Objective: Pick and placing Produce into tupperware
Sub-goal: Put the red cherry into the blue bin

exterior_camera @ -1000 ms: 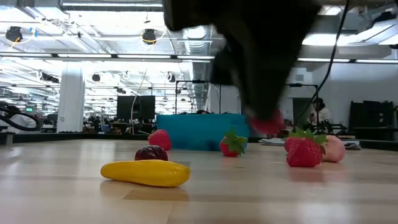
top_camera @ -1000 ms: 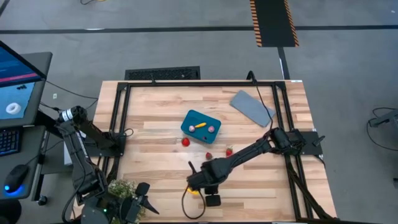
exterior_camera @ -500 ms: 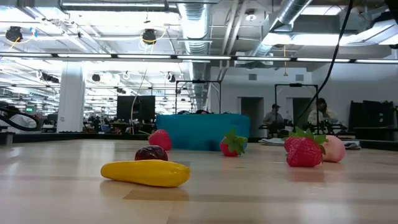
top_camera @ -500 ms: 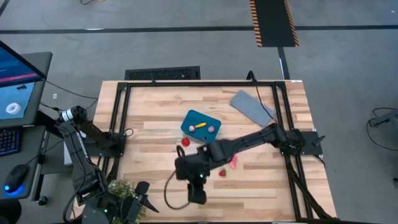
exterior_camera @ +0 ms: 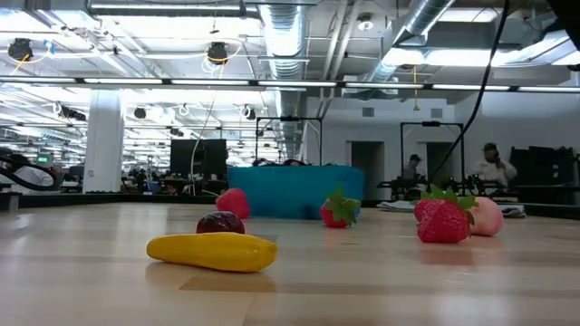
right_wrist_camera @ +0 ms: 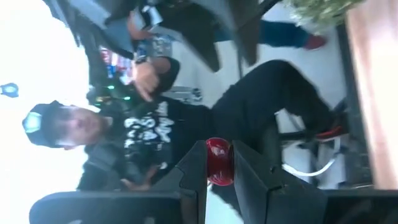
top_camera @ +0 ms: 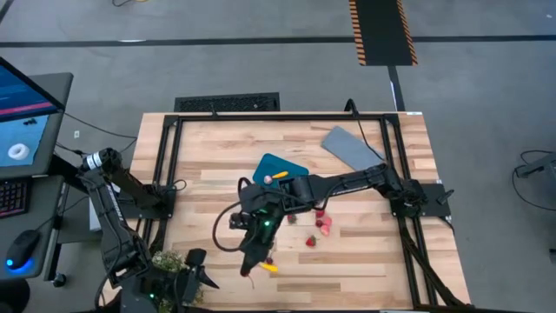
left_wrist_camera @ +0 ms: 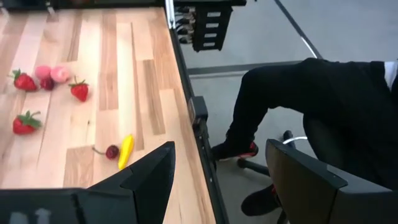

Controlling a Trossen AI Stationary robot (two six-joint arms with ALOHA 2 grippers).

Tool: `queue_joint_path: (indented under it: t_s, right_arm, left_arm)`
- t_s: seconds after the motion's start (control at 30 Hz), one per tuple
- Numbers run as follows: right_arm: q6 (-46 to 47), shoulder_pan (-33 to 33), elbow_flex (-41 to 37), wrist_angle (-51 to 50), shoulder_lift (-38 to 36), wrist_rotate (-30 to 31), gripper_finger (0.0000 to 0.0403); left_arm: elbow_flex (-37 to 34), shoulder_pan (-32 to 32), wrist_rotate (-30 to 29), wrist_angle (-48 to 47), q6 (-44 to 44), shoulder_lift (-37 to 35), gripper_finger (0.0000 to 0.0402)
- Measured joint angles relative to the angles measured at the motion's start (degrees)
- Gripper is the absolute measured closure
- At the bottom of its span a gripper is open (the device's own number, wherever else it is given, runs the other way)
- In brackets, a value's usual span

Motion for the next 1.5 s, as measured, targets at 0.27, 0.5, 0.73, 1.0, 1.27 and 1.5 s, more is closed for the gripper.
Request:
queue_joint_path:
  t_s: [0.27,0.5,0.73,1.0,1.27,1.5]
  right_arm:
    - [-1.3,0.5,0.0,1.1,0.0,-0.6,0.0317]
    - [-18.4,3.5,-0.1,-10.3,0.0,4.7,0.0318]
    - [-40.8,4.2,-0.1,-22.9,0.0,24.3,0.0329]
    - [-56.7,4.3,-0.1,-28.1,0.0,47.0,0.0331]
    - [-67.4,3.9,-0.1,-36.6,0.0,72.9,0.0331]
    - [-74.6,5.9,-0.1,-40.2,0.0,90.4,0.0331]
  left_arm:
    - [0.0,0.0,-0.3,-1.1,-1.6,0.0,0.0162]
    - [0.0,0.0,-1.0,-1.4,-2.5,0.0,0.0162]
    - [0.0,0.0,-1.6,-1.6,-2.6,0.0,0.0162]
    - [0.0,0.0,-1.8,-2.0,-2.5,0.0,0.0162]
    - [0.0,0.0,-1.8,-2.3,-2.4,0.0,0.0162]
    - [0.0,0.0,-2.9,-2.7,-2.1,0.0,0.0162]
